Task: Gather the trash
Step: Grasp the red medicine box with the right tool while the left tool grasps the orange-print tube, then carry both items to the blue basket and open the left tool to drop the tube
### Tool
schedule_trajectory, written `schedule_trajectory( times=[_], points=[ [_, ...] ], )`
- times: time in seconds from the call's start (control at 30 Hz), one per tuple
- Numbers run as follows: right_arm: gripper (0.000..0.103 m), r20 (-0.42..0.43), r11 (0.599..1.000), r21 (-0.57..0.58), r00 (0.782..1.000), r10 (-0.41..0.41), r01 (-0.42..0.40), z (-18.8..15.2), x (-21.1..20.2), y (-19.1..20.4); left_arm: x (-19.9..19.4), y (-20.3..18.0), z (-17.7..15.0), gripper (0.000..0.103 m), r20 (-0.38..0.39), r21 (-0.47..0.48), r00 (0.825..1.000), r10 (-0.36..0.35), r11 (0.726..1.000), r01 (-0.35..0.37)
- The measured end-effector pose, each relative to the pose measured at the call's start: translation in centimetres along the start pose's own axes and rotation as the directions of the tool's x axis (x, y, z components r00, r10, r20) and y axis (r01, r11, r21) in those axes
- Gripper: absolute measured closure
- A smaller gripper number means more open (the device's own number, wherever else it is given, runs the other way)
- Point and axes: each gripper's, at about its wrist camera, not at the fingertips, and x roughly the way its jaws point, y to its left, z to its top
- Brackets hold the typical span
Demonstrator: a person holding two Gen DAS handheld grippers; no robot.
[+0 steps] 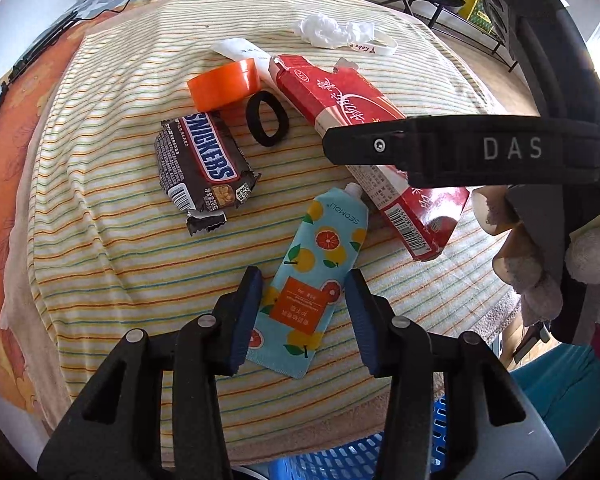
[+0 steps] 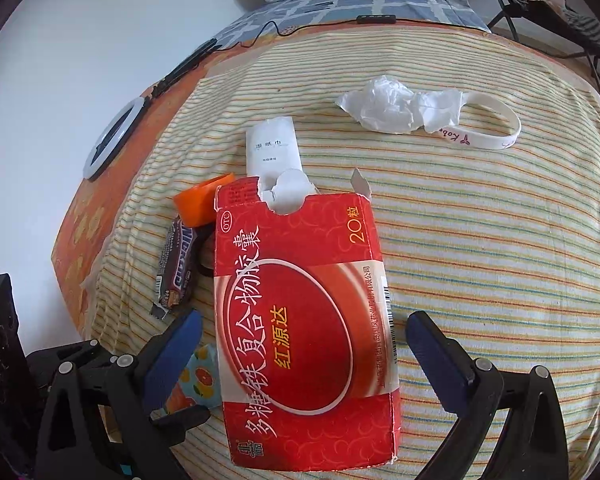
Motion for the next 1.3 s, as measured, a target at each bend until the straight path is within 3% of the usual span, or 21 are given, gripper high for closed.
schedule_trajectory(
  times=[0.13,0.2,0.4,0.43,0.5,0.67,1.3],
  points=[
    [0.009,0.003,0.998,-0.019,0.998,-0.062,0.062,0.0,0.1,0.2,-0.5,-0.2,-0.7,0.057,-0.001,0.027,1.000,0.023,0.999,-0.023],
    [0.016,0.000,0.997,-0.019,0.997,-0.080,0.080,0.0,-0.1,0.0,-0.4,-0.7,-0.6,0.043,-0.006,0.040,1.000,0.014,0.999,-0.014],
    [0.016,-0.009,0.998,0.012,0.998,-0.059,0.059,-0.8,-1.3,-1.4,0.2,-2.0,-0.4,0.041,-0.006,0.100,0.999,0.054,0.994,-0.053],
    [0.016,-0.009,0.998,0.017,0.998,-0.060,0.060,-1.0,-1.5,-1.6,0.3,-2.1,-0.4,0.041,-0.003,0.100,0.998,0.056,0.993,-0.055],
    [0.017,-0.010,0.998,0.031,0.998,-0.058,0.058,-1.2,-1.9,-1.9,0.3,-2.0,-0.2,0.057,0.004,0.099,0.997,0.074,0.992,-0.074],
    [0.017,0.006,0.997,0.049,0.998,-0.059,0.059,-1.8,-3.1,-2.7,0.0,-1.0,0.0,0.066,0.015,0.052,0.999,0.048,0.997,-0.049],
    [0.017,0.064,0.995,0.007,0.993,-0.100,0.099,-4.5,-6.7,-1.8,-3.9,-0.2,-1.4,0.067,0.077,-0.007,0.997,0.015,1.000,-0.015]
  ],
)
